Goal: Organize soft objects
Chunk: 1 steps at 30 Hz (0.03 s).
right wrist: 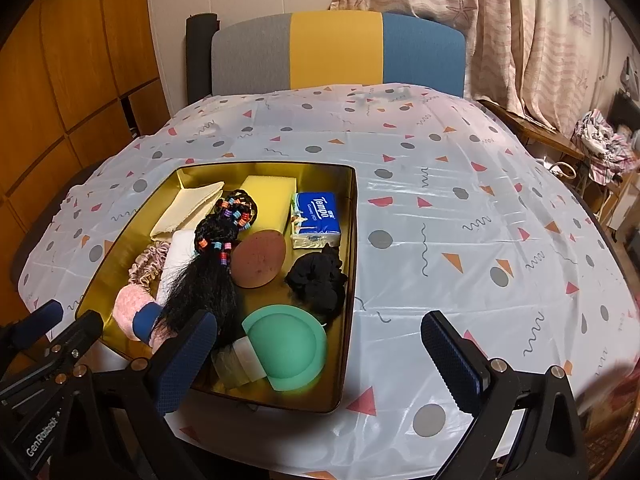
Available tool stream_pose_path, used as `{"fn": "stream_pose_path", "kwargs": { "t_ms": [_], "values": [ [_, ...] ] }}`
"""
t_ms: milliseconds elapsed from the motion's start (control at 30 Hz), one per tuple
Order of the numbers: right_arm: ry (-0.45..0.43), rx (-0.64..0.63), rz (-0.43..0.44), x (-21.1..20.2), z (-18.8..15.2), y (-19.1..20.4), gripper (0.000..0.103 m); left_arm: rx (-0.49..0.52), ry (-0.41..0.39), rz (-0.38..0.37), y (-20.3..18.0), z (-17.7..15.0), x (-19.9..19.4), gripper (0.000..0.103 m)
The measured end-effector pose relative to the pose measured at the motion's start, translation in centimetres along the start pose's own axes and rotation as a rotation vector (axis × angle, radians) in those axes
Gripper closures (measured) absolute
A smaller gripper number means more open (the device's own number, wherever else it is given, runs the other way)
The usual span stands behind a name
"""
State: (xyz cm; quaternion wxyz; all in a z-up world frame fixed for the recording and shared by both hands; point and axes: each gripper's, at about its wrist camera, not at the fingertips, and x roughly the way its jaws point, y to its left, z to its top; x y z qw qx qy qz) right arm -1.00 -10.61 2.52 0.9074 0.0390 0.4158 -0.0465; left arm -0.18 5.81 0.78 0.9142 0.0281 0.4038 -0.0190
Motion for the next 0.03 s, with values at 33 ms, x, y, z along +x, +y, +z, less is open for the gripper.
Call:
{"fn": "stream_pose_path", "kwargs": {
  "t_ms": [33],
  "values": [
    [0.0,0.0,-0.001,0.0,0.0,0.0,0.0,0.0,-0.002,0.002,-0.07,0.0,-0.02,0.049]
  ]
}}
